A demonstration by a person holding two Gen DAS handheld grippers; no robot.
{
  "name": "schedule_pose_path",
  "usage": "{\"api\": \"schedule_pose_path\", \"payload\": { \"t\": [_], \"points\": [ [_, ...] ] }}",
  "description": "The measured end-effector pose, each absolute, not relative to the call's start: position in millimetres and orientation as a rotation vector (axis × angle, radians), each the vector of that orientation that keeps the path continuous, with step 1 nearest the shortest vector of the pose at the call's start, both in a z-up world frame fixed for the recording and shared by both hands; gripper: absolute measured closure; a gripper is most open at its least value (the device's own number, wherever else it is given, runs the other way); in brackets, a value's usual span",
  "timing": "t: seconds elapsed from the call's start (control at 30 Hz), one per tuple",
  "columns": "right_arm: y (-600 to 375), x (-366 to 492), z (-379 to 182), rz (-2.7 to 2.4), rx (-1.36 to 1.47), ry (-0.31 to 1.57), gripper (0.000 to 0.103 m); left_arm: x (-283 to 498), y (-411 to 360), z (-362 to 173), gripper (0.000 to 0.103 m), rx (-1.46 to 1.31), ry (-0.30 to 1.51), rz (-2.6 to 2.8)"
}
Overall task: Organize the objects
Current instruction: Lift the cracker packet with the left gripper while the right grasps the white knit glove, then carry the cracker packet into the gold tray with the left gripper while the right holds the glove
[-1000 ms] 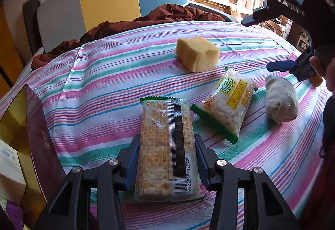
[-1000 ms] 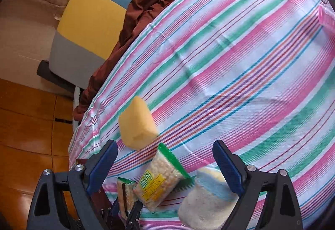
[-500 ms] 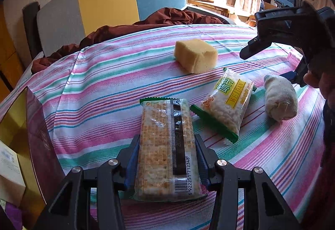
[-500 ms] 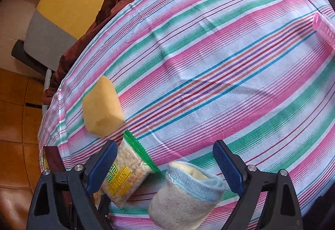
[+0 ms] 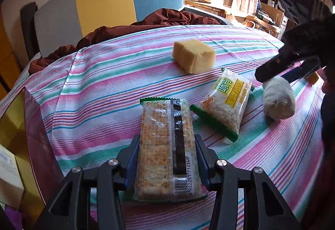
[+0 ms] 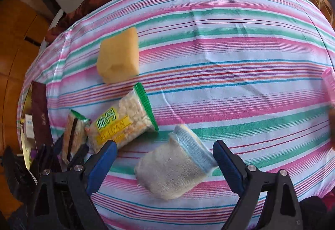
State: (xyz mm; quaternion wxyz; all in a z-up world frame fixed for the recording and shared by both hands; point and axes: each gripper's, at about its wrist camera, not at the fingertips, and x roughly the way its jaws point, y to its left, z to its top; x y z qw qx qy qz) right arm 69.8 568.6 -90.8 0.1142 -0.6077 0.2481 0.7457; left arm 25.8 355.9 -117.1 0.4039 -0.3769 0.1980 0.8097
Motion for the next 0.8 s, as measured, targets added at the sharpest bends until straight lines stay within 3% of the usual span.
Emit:
{"api": "schedule_pose_path", "payload": {
  "t": [0.2, 0.3, 0.37, 0.53, 0.8],
  "points": [
    [548.9, 71.3, -112.4, 2.084, -1.895, 0.572, 0.007, 24.0, 353.6, -117.3, 0.054, -0.953, 0.485, 2.039],
    [551.7, 71.4, -111.4, 2.071, -1.878, 0.579, 0.013, 23.6, 354.1, -117.0, 0.054, -0.954, 0.485, 2.036],
    [558.6, 77.1, -109.1, 2.076, -1.857, 0.622, 0.014, 24.1, 354.2, -117.0, 0.054, -0.952, 0.488, 2.037],
    [572.6, 86.9, -102.4, 2.082, -1.757, 0.743, 0.03, 24.8, 355.2, -116.8, 0.054, -0.948, 0.506, 2.039],
    [598.4, 103.4, -97.3, 2.1, -1.628, 0.978, 0.032, 24.0, 350.7, -107.1, 0.055, -1.015, 0.495, 2.03]
  ]
}}
